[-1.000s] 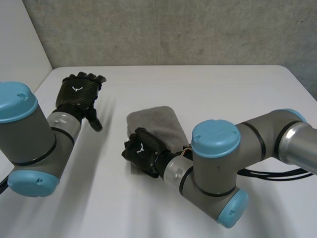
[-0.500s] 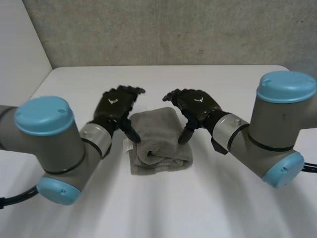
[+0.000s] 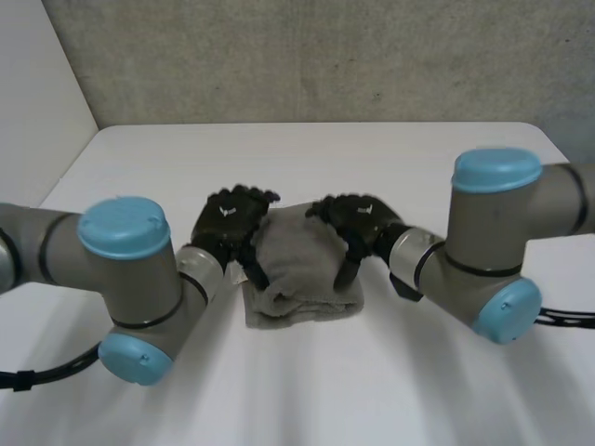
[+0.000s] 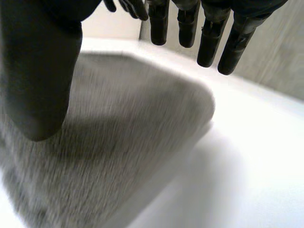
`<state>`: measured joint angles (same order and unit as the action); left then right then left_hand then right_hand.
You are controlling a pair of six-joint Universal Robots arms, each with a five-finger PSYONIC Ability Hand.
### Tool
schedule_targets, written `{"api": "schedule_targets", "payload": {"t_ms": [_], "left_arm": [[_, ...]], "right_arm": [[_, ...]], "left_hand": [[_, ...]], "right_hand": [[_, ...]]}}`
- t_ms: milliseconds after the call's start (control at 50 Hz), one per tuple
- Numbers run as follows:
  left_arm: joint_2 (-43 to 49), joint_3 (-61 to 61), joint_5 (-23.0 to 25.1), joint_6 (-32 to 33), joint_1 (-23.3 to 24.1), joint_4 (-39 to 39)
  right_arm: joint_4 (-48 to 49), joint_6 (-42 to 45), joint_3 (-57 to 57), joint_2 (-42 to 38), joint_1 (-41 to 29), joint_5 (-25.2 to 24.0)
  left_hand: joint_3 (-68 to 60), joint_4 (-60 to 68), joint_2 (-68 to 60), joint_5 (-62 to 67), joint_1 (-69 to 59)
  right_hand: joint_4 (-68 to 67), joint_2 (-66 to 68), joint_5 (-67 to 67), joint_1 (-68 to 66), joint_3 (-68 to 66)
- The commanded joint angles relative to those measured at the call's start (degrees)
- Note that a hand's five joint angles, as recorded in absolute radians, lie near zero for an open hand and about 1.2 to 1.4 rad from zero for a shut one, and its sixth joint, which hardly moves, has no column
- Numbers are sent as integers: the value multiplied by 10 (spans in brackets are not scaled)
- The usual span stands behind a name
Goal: Fold the towel.
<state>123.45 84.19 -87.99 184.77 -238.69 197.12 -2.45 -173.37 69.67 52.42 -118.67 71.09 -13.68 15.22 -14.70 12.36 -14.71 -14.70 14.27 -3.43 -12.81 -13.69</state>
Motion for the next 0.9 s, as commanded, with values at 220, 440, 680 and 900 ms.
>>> {"api": "schedule_targets", "payload": {"t_ms": [220, 440, 680, 900], "left_arm": [[-199, 9, 0, 0, -69, -91], [-270, 56, -1, -3, -107, -177], [-313, 89, 1, -4, -113, -166], [-313, 92, 1, -7, -109, -138]], "right_arm": [[32, -11, 62, 215, 59, 171], [27, -4, 115, 266, 89, 180], [29, 15, 137, 276, 85, 187], [38, 7, 142, 278, 82, 177]], "left_hand": [[35, -50, 45, -122, 45], [35, -50, 45, -122, 45], [35, -50, 45, -122, 45], [35, -50, 45, -122, 45]], "right_hand": [[47, -43, 34, 28, 37], [47, -43, 34, 28, 37], [47, -43, 34, 28, 37], [47, -43, 34, 28, 37]]}}
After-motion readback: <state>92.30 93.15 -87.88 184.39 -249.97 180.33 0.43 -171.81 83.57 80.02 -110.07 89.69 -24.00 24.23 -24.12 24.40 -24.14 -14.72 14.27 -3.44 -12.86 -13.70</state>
